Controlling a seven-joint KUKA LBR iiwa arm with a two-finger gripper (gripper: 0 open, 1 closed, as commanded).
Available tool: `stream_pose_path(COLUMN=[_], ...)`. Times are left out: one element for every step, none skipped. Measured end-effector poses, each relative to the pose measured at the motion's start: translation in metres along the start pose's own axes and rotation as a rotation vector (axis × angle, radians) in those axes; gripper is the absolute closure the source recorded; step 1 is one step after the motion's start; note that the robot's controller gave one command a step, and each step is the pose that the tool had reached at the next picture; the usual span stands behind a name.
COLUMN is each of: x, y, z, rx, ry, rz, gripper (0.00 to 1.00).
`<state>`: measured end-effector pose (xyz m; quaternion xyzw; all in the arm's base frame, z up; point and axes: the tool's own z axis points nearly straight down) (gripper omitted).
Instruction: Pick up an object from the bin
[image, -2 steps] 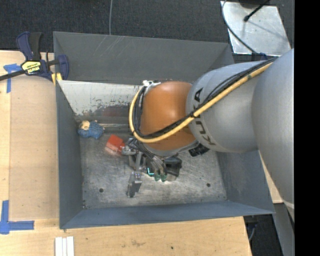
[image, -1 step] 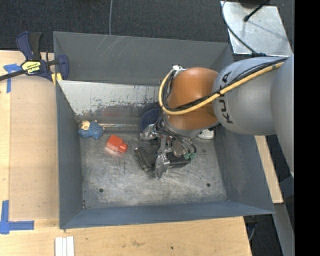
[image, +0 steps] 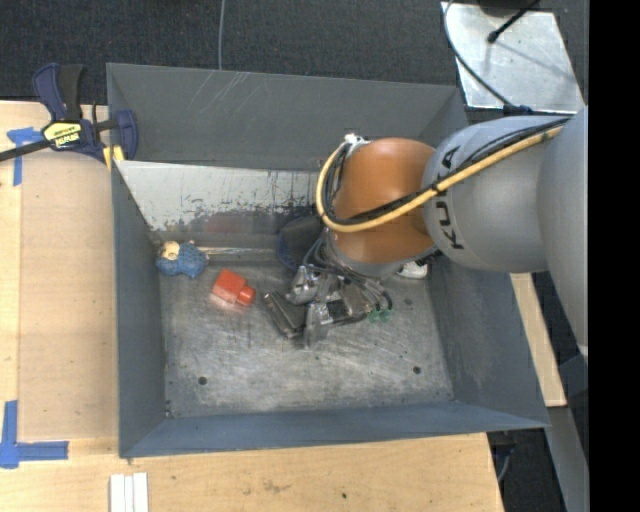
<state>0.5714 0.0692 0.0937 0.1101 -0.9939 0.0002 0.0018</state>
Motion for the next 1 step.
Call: stream_pose_path(x=[-0.0027], y=[0.0028], z=[-0.1406], rx=[0.001], ry=[-0.006], rz=[-0.196], gripper=[1.00])
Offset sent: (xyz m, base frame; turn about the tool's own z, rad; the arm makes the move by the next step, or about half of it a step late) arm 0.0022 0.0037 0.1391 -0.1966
